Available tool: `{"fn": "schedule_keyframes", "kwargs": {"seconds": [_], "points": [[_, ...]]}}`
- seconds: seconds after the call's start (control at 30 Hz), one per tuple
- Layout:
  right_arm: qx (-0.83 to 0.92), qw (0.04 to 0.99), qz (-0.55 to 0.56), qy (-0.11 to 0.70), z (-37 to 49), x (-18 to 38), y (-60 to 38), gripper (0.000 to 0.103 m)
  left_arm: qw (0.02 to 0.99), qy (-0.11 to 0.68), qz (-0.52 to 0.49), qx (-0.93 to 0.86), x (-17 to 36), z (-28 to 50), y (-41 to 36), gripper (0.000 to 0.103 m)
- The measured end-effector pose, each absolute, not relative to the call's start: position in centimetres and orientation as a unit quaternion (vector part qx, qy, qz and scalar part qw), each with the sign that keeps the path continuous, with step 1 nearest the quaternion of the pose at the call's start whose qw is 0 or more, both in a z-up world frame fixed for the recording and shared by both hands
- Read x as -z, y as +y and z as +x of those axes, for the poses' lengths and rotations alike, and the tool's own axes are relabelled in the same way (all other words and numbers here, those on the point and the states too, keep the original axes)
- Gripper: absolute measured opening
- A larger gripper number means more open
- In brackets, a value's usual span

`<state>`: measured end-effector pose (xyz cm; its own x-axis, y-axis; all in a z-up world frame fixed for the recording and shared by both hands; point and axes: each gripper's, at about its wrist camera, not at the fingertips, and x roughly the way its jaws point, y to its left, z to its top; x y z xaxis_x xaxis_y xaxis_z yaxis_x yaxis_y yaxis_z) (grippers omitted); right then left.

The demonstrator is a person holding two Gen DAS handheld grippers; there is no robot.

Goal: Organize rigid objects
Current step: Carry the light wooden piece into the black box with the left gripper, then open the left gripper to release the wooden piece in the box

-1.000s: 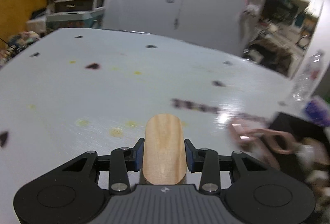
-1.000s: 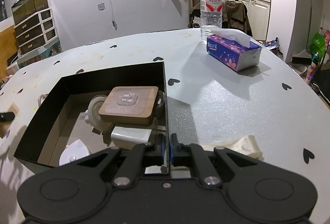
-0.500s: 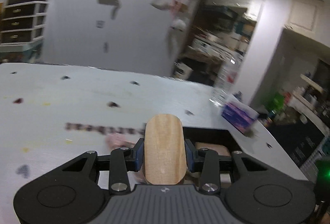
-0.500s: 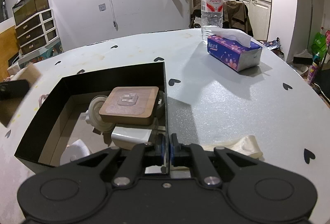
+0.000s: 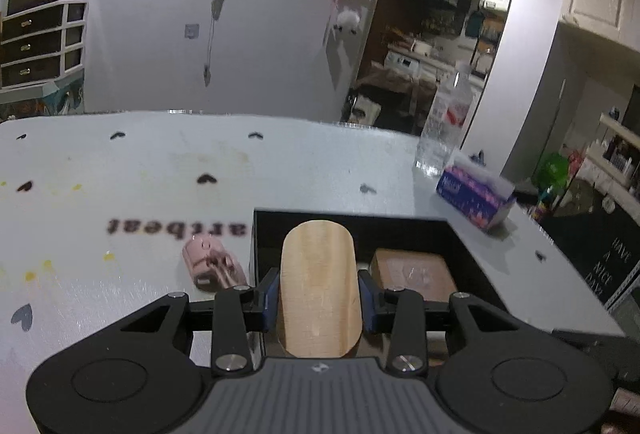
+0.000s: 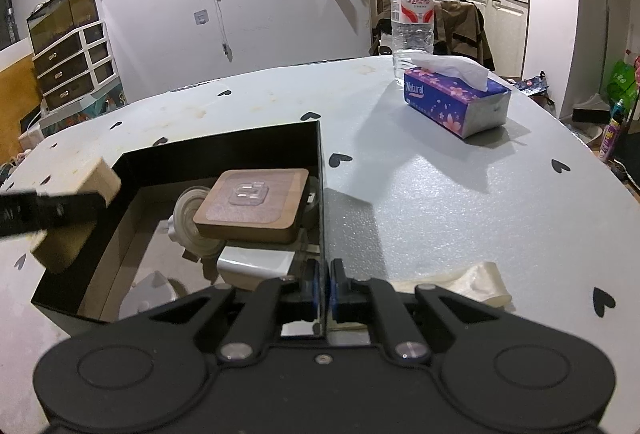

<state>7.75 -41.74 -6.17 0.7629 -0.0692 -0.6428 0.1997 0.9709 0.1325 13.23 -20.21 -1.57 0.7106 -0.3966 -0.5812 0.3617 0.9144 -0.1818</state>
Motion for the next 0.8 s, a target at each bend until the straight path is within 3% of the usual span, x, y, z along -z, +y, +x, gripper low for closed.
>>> {"fn": "schedule_keyframes", "kwargs": {"seconds": [0.5,0.67,0.73,0.8], "points": [[0.072,0.934,0.097,0.336,7.8,6.2,-41.7,0.006,0.916,0.329,0.002,0.23,2.3,10.7,-20.1,0.06],[0.072,0.934,0.098,0.336,7.8,6.2,-41.7,0.006,0.913,0.327,0.005,0.242,2.1,10.0,-20.2,0.073],[0.072,0.934,0.097,0.336,7.8,6.2,-41.7,0.006,0.916,0.324,0.01,0.237,1.9,9.7,-20.2,0.084],[0.072,0.934,0.097,0.336,7.8,6.2,-41.7,0.006,0.917,0.321,0.012,0.235,1.7,9.6,-20.1,0.085]]}}
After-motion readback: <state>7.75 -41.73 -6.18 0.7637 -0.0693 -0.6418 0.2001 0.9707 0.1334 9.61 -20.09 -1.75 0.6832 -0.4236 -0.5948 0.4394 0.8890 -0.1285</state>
